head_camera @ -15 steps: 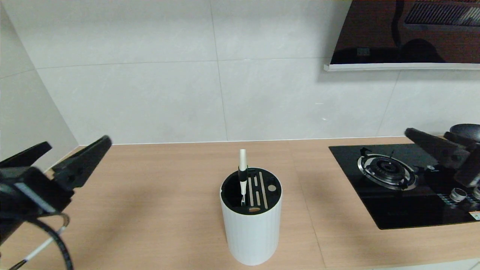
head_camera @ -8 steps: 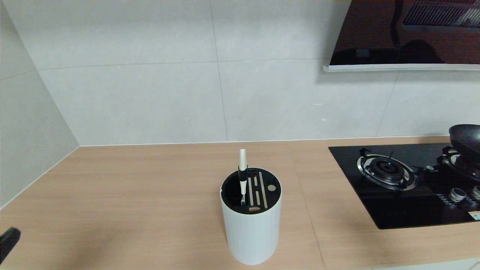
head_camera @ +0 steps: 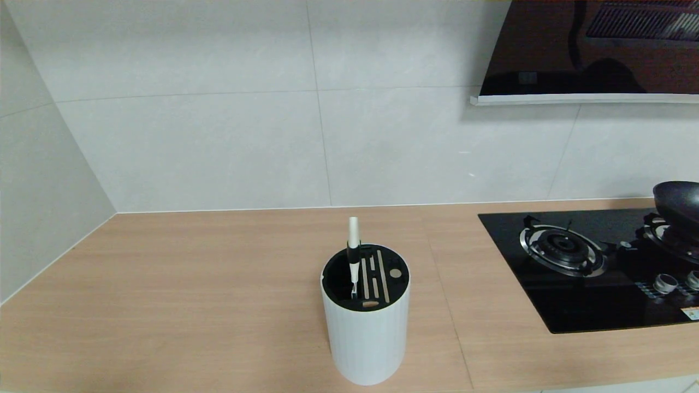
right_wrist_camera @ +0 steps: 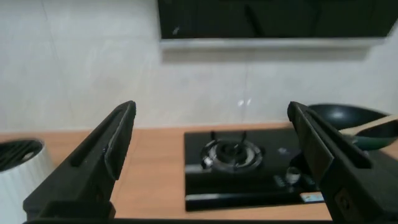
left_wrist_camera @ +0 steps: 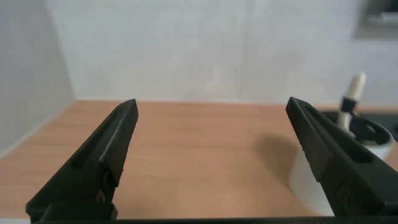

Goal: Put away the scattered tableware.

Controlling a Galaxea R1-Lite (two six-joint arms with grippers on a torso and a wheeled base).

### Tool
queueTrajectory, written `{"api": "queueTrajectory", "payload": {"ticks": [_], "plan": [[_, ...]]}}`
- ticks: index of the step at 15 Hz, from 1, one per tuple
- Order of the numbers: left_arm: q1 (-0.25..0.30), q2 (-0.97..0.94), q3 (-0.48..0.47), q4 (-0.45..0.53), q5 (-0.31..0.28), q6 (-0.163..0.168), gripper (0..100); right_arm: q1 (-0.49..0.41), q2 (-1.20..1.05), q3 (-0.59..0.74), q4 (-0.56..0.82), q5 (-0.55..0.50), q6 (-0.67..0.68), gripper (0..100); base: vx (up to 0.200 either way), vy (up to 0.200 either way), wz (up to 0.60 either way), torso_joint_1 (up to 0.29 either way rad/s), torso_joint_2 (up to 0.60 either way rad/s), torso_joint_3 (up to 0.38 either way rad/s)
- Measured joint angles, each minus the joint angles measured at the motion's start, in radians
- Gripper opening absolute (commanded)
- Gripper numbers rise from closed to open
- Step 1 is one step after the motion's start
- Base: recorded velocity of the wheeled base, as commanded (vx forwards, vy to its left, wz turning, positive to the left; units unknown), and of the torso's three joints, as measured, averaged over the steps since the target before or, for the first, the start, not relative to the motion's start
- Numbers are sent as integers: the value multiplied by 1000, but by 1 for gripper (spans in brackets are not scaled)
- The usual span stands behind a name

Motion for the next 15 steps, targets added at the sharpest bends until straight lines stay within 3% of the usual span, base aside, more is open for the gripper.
{"api": "queueTrajectory", "payload": {"ticks": [3,5,8,10,12,14,15], "plan": [[20,-50,65,-25,9,13,100,-46,-73,35,29,79,6,100,0,0,0,0,0,0],[21,-64,129,-69,10,42,100,-56,-99,96,33,84,9,100,0,0,0,0,0,0],[13,-87,289,-124,-57,89,100,-61,-112,273,37,91,12,100,0,0,0,0,0,0],[10,-98,343,-100,-77,88,100,-61,-115,325,79,94,21,100,0,0,0,0,0,0],[7,-101,357,-4,-85,79,100,-61,-117,336,141,99,21,100,0,0,0,0,0,0],[4,-102,359,-1,-89,21,100,-61,-117,338,138,124,27,100,0,0,0,0,0,0],[3,-102,360,-4,-89,13,100,-61,-117,340,138,136,31,100,0,0,0,0,0,0]]}}
